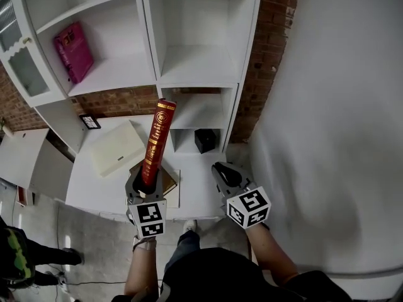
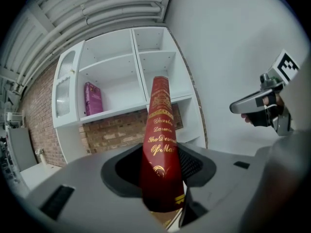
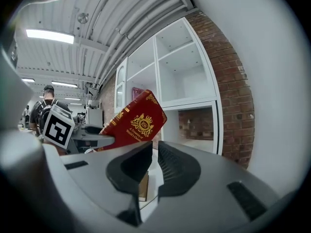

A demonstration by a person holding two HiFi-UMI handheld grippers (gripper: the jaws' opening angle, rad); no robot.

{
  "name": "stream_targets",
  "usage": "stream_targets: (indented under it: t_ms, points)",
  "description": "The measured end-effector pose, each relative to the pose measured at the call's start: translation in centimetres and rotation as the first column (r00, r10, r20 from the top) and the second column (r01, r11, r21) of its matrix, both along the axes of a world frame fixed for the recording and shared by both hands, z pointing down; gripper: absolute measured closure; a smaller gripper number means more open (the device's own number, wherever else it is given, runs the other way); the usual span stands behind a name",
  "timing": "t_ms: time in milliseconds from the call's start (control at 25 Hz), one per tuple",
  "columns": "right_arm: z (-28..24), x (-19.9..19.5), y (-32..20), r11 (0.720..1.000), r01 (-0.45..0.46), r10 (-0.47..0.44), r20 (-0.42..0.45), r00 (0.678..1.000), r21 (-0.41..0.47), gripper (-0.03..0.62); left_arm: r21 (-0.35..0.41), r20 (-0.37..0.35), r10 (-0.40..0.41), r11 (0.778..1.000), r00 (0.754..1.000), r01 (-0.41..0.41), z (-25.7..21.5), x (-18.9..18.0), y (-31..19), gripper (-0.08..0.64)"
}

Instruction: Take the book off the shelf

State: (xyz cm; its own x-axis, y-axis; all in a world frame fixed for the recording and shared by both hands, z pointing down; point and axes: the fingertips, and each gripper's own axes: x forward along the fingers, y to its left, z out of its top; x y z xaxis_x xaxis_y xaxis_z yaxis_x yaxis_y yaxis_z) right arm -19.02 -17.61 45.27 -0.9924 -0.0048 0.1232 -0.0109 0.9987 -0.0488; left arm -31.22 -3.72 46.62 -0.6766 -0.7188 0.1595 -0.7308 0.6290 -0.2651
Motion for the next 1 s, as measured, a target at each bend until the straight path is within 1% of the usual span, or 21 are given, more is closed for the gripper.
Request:
stream_targets:
  t_ms: [160, 320, 680, 1000]
  points:
    - [0.7, -1.0, 1.0, 1.000, 0.026, -0.026, -0.011, 1.000, -0.006, 0.563, -0.026, -0.032, -0.020, 0.999, 0.999, 0.019, 1.8, -0.1, 1.6, 0.365]
    - [1.4, -1.9, 1.9, 0.999, 0.048, -0.048, -0.021, 0.999, -0.014, 0.561, -0.045, -0.047, -0.047, 0.998, 0.998, 0.045, 2.9, -0.5, 3.3, 0.365]
    - [2.9, -3.6, 3.8, 0.995, 0.101, -0.101, -0.050, 0.994, -0.021, 0.563, -0.075, -0.072, -0.113, 0.991, 0.991, 0.107, 4.5, -1.6, 7.0, 0.365]
    - [3.8, -5.0, 5.6, 0.990, 0.143, -0.143, -0.075, 0.987, -0.004, 0.562, -0.088, -0.096, -0.167, 0.983, 0.981, 0.159, 5.5, -2.8, 10.1, 0.367]
